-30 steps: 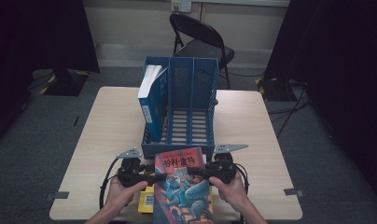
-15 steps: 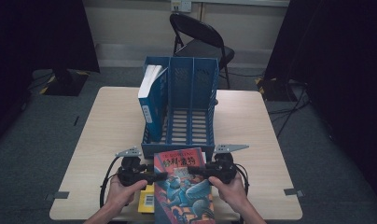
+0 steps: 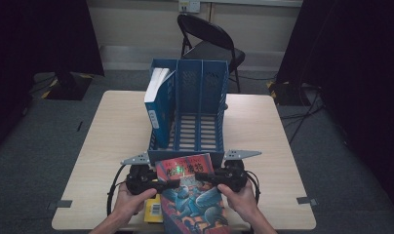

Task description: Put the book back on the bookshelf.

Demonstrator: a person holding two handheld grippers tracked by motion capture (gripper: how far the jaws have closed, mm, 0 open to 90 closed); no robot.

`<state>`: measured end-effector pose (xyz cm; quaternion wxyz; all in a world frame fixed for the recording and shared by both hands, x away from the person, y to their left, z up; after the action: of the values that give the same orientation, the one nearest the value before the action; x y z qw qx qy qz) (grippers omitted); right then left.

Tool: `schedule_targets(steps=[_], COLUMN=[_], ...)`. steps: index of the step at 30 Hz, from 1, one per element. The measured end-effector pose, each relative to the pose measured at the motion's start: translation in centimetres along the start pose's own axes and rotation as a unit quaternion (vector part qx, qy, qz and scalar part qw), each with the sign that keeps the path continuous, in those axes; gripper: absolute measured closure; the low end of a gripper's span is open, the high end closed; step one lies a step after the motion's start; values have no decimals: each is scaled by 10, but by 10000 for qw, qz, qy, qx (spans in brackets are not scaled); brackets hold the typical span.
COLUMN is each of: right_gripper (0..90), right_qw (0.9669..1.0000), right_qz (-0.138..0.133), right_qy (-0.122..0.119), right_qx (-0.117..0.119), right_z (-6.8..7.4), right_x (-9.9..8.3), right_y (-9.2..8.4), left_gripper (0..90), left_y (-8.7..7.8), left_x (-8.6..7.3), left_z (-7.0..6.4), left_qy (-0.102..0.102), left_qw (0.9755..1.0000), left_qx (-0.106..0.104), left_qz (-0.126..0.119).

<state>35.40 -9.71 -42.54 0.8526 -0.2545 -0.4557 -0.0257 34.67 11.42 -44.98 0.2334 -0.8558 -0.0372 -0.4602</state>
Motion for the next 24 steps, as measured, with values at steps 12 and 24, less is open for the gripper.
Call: schedule_targets(steps=[12, 24], right_gripper=[830, 830], right_qw=[10000, 9996], right_qz=[-61, -258], right_qy=[-11, -119], right_qx=[-35, -52], right_z=[3, 10], right_x=[4, 17], right_y=[-2, -9], left_gripper=[601, 655], left_y=[-3, -12], left_x=[7, 24], left_z=[-3, -9], left_qy=[-182, -67], left_qw=[9998, 9997], left_qx=[3, -51], left_qz=[-57, -230])
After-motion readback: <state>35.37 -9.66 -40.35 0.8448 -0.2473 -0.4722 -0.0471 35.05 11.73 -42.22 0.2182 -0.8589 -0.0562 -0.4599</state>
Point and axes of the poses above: each handheld gripper's, and its own axes: y roughly forward along the jaws, x roughly out of its top, z roughly to its left, the point moved 5 cm from there along y, roughly forward along the jaws, and after that the axes turned 1 degree about y, right-handed, at the moved point
